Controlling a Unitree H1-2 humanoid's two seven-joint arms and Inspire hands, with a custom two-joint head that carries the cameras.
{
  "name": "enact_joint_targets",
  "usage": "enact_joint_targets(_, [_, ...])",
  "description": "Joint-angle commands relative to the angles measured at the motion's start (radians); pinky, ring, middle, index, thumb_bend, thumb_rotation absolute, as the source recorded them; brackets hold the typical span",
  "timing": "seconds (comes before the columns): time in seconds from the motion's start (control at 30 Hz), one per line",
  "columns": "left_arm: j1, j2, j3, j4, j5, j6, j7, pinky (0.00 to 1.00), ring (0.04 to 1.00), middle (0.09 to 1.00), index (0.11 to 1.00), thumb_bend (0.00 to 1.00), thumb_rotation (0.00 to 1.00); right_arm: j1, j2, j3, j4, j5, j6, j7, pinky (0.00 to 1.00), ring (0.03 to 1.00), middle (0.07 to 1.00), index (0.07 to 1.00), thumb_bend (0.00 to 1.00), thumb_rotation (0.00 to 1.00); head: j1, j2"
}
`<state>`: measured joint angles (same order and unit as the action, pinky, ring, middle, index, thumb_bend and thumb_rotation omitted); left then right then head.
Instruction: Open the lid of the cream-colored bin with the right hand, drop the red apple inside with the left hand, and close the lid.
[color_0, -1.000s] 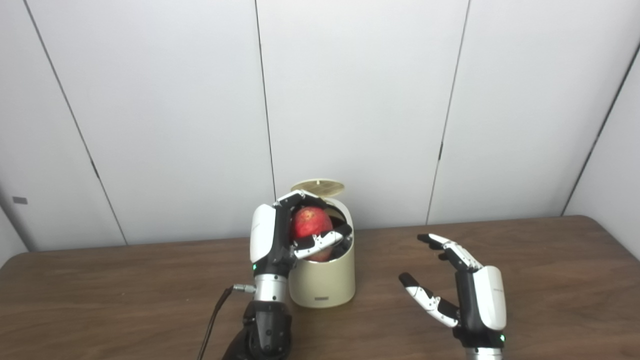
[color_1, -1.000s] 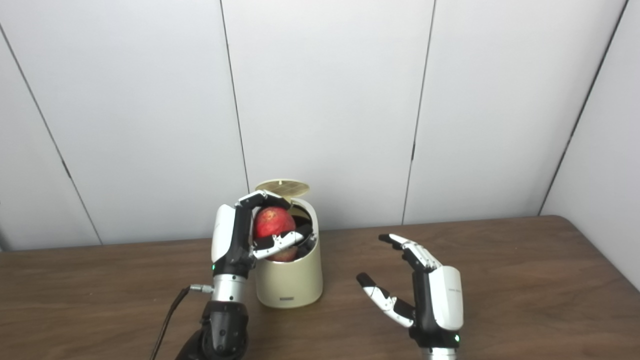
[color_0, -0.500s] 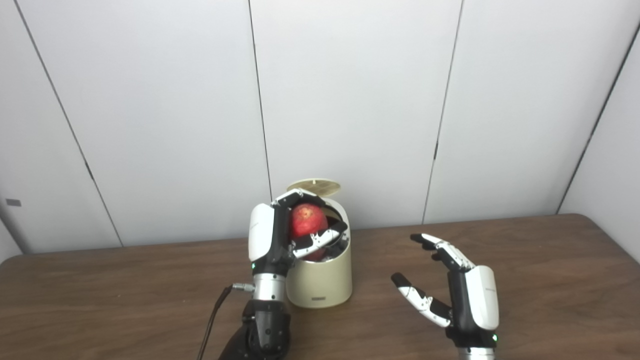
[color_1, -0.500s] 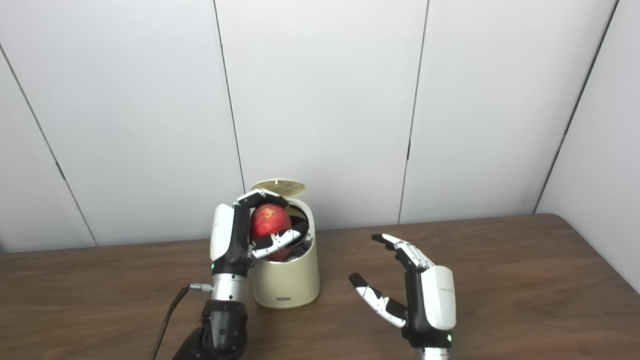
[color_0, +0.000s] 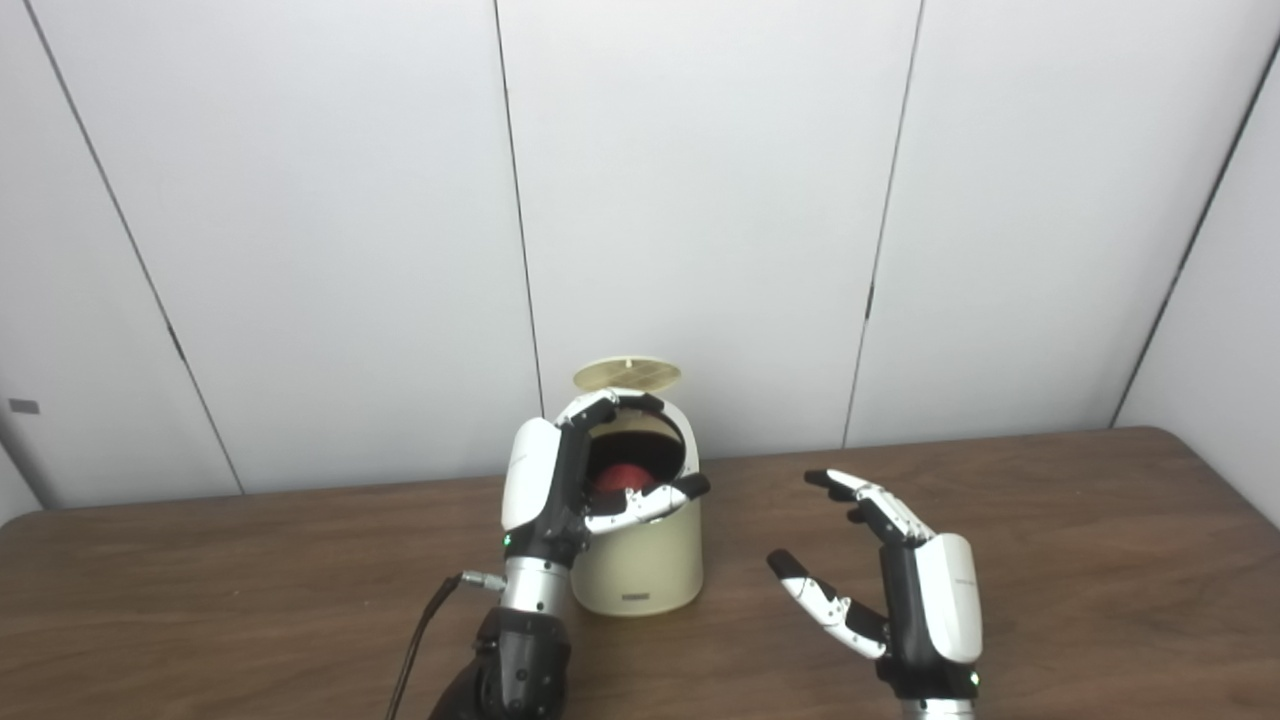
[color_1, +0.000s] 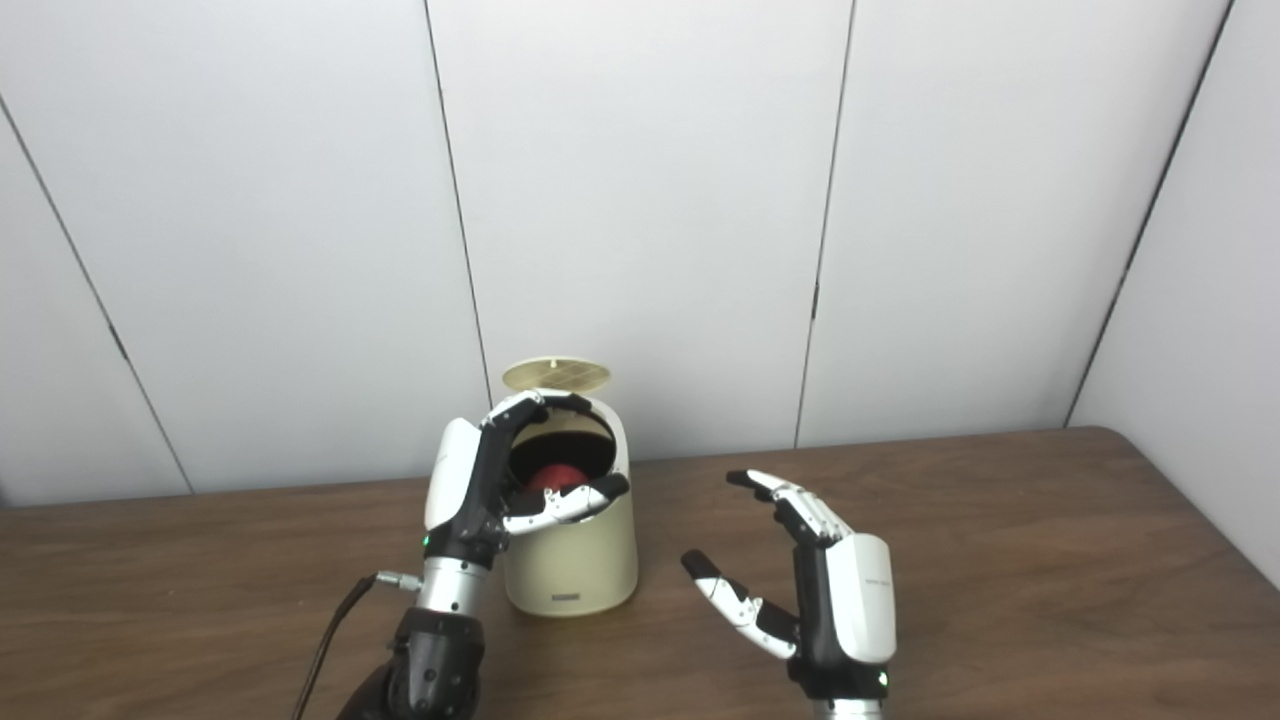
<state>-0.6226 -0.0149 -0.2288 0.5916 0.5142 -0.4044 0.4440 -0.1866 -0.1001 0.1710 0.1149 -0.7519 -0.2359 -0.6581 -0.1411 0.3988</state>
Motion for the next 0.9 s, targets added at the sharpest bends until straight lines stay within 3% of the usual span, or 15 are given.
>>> enact_joint_targets(0.0, [-0.021,0.003,0.006,-0.008,-0.014,0.014,-0.028,0.84,0.831,0.753,0.663,1.00,0.51,0.073,0.088,0.040,0.051,0.012,-0.004,-0.006,0.57,0.681,0.715,0.699,0.48,0.72,-0.002,0.002])
enact_joint_targets(0.2, [-0.020,0.002,0.009,-0.007,-0.016,0.012,-0.042,0.91,0.848,0.772,0.683,1.00,0.52,0.070,0.084,0.042,0.059,0.015,-0.012,-0.012,0.56,0.676,0.709,0.694,0.48,0.69,0.002,-0.001])
enact_joint_targets(0.43, [-0.016,0.003,0.012,-0.009,-0.014,-0.003,-0.033,0.91,0.854,0.778,0.673,1.00,0.48,0.070,0.085,0.041,0.060,0.024,-0.014,-0.006,0.57,0.682,0.714,0.699,0.49,0.70,0.002,-0.003])
enact_joint_targets(0.53, [-0.016,0.000,0.014,0.001,0.014,-0.042,0.035,0.87,0.813,0.742,0.632,1.00,0.39,0.071,0.085,0.040,0.057,0.023,-0.011,-0.004,0.57,0.682,0.714,0.701,0.49,0.71,0.004,-0.004])
enact_joint_targets(0.57, [-0.017,0.002,0.002,0.000,0.021,-0.054,0.086,0.85,0.774,0.698,0.599,0.95,0.30,0.071,0.084,0.040,0.056,0.021,-0.009,-0.004,0.57,0.681,0.714,0.700,0.49,0.71,0.007,-0.004])
enact_joint_targets(0.6, [-0.018,0.008,-0.019,-0.006,0.016,-0.061,0.140,0.84,0.737,0.644,0.545,0.74,0.19,0.072,0.084,0.040,0.055,0.018,-0.007,-0.004,0.57,0.680,0.713,0.699,0.49,0.71,0.007,-0.004])
enact_joint_targets(0.67, [-0.018,0.017,-0.049,-0.030,-0.008,-0.065,0.216,0.82,0.655,0.538,0.485,0.57,0.04,0.072,0.081,0.039,0.056,0.018,-0.008,-0.003,0.57,0.679,0.713,0.700,0.48,0.71,0.010,-0.004])
enact_joint_targets(0.77, [0.002,0.014,-0.053,-0.109,-0.077,-0.065,0.228,0.81,0.633,0.534,0.460,0.52,0.00,0.071,0.077,0.037,0.062,0.023,-0.010,0.001,0.57,0.681,0.714,0.701,0.49,0.71,0.015,-0.006])
enact_joint_targets(0.87, [0.023,0.004,-0.042,-0.191,-0.160,-0.065,0.198,0.76,0.643,0.541,0.456,0.51,0.00,0.068,0.071,0.037,0.071,0.018,-0.020,-0.006,0.57,0.676,0.709,0.698,0.49,0.70,0.020,-0.008])
